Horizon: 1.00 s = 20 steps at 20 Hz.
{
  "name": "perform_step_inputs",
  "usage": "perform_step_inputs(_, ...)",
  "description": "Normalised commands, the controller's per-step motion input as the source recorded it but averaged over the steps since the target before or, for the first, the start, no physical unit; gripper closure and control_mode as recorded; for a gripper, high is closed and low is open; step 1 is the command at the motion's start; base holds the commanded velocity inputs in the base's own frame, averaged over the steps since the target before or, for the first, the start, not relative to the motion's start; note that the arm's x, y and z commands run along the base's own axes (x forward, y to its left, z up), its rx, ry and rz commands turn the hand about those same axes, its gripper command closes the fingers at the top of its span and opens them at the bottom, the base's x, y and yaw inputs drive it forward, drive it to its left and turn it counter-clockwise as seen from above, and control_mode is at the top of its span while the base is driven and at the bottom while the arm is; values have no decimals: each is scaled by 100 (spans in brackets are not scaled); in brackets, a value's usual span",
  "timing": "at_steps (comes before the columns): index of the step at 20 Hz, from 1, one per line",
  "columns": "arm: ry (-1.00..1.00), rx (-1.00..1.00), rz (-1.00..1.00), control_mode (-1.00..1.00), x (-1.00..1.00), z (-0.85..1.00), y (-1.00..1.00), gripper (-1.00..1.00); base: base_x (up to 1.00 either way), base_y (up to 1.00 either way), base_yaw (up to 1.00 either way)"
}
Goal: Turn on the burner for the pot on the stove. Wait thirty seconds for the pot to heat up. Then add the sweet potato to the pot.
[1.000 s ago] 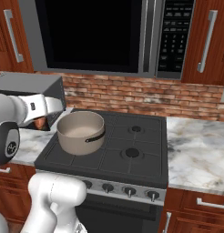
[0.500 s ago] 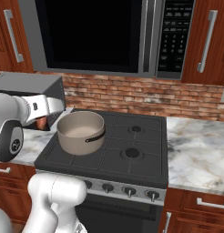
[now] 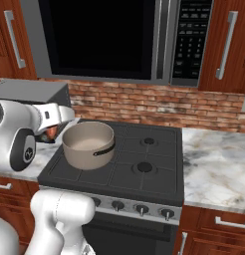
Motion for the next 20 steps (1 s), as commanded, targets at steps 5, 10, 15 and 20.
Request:
perform_step_inputs(5, 0, 0, 0, -100, 18, -21, 0, 100, 0, 0, 0)
perform_step_inputs(10, 3, 0, 0, -100, 7, -15, 0, 100, 0, 0, 0)
perform_step_inputs(15, 7, 0, 0, -100, 7, -8, 0, 100, 0, 0, 0)
perform_step_inputs(20, 6, 1, 0, -100, 22, -2, 0, 100, 0, 0, 0)
